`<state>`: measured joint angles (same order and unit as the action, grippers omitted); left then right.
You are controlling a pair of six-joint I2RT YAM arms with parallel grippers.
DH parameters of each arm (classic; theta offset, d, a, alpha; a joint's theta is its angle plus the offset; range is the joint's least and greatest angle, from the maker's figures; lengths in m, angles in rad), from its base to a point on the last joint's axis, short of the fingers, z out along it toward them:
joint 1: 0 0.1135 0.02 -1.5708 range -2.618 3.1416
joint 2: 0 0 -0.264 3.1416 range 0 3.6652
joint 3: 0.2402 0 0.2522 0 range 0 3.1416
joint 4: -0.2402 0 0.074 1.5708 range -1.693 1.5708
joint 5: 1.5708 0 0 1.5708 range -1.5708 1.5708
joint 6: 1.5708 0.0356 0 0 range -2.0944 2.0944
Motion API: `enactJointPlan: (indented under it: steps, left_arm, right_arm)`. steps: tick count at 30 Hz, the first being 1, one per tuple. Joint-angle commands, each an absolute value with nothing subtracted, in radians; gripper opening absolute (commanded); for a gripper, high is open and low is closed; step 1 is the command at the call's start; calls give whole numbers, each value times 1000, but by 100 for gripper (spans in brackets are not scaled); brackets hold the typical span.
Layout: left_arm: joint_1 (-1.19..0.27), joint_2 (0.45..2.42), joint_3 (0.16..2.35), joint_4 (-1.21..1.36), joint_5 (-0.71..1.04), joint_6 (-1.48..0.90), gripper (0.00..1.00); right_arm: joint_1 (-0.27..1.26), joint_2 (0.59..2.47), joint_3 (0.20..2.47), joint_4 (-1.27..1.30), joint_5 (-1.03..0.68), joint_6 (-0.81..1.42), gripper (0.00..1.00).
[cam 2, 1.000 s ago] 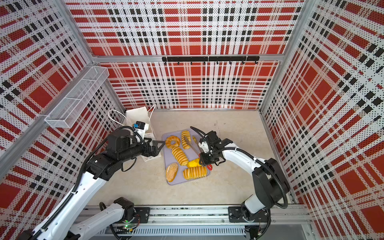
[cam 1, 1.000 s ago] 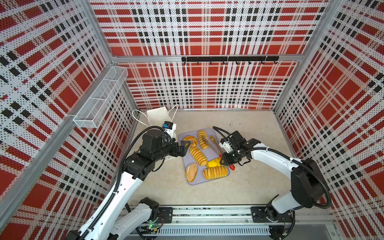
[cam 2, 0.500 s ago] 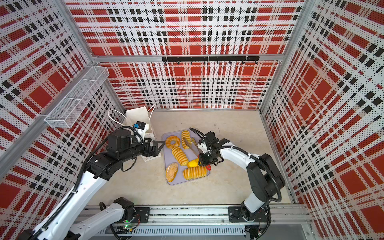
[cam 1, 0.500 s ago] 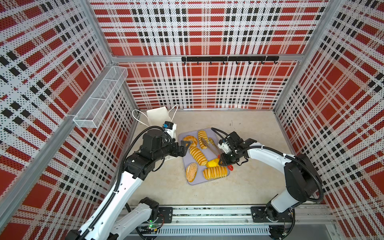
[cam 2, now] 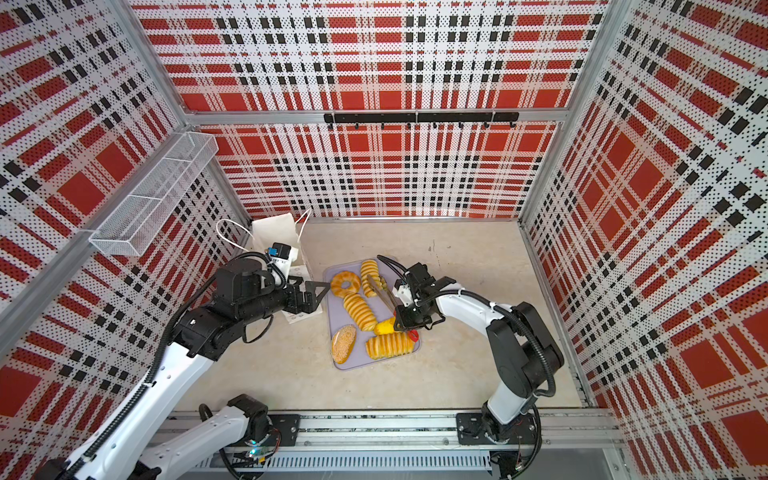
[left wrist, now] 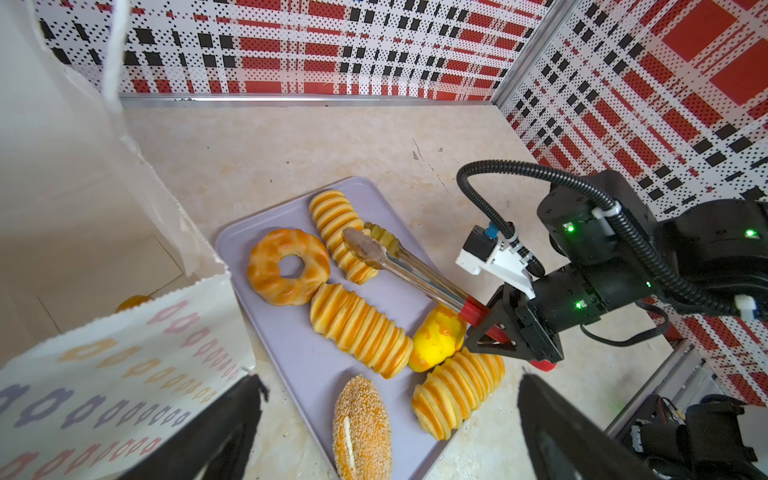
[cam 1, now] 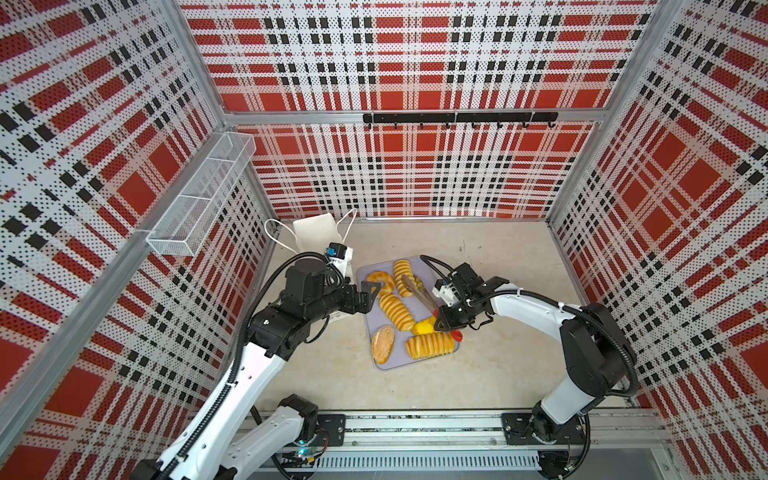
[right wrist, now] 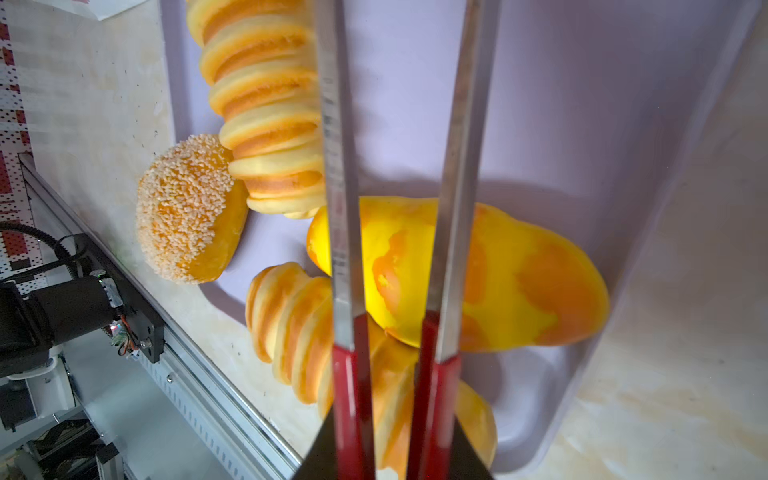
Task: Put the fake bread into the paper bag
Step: 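Close the tongs on the striped roll and lift it toward the bag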
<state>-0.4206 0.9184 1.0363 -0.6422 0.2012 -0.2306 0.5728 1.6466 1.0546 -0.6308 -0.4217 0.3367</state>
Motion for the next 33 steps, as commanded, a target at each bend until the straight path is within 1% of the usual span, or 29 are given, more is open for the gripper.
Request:
enactJointPlan:
  steps: [1,6,13,15,18,21,24,33]
  left_arm:
    - [-428,919,1048,-666,191,-219,98]
    - [-428,932,1075,-663,145,-232,98]
    - [-411,937,1111,-644,117,-258,98]
    - [-392,929,1115,-634,104,-268,98]
    - [-324,910,1120,-616,106,-289,98]
    - [-208,888,1119,-599,166,-305,98]
    - [-132,870,1116,-595,214,-305,98]
    - [-43,798,1135,-632,206,-302,98]
  right_arm:
    - [569,1563,1099,-631,-399,347,22]
    - [569,1422,1119,-668,-346,347,22]
    - [568,1212,1104,-619,-314,327,20]
    - [570,1169,1105,-596,-320,309,19]
    - [573,1117,1104,-552,-337,287,18]
    - [580,1088,1115,-519,-351,277,17]
    - [606,1084,1134,-497,-359,257,17]
    - [784,1193,1252,-450,-349,144,18]
